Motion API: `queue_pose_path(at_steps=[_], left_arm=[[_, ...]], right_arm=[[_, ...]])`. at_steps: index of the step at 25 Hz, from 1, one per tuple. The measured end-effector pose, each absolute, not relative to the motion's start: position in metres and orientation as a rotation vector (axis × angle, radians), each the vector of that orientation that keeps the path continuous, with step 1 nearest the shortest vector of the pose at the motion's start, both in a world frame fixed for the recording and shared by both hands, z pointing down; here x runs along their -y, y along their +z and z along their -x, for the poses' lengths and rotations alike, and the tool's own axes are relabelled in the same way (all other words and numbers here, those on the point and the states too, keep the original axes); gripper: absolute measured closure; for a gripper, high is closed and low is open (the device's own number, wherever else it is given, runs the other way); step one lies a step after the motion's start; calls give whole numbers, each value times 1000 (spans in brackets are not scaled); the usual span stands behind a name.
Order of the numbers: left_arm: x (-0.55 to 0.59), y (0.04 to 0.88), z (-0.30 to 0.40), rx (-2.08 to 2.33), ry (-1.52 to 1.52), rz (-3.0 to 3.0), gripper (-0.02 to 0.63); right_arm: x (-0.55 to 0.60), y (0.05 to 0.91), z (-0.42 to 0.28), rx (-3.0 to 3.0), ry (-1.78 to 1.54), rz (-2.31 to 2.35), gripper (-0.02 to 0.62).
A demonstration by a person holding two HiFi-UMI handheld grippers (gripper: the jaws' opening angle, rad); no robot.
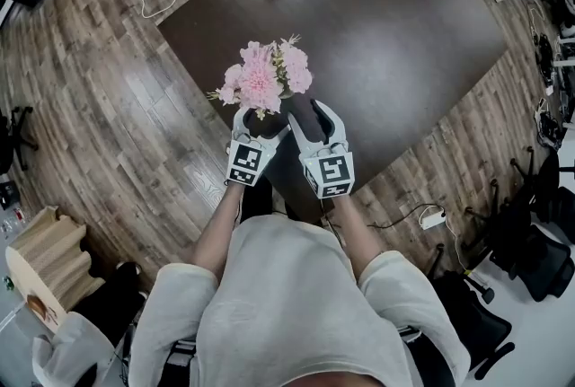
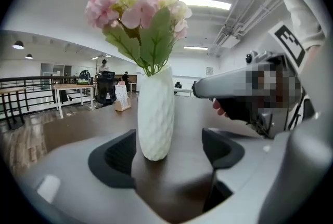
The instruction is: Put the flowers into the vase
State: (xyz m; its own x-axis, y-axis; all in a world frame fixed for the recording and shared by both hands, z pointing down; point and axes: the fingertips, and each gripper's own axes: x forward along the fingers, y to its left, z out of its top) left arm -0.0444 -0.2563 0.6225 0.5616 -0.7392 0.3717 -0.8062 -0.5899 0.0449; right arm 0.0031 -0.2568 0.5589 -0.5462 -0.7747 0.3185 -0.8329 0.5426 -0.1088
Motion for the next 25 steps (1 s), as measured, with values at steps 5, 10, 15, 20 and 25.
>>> queue_pose_path(at_steps=[5,10,15,20,25], left_arm=[[234,609,45,1336,444,-2560,257],[213,589,35,1364,411,-2571,401],[192,568,20,1390,400,-2597,565],[176,553,15,1414,381,-2601,595],[151,536,10,1393,356,-2627,595]], right_arm=[[235,557,-17,2537,378,-1375,426],[212,550,-29,2567,374,-1370,521],[191,541,-48,2614,377,-1364,593],[170,531,-54,2650,364,-1336,597],[137,526,-59,2631,372,-1344,597]])
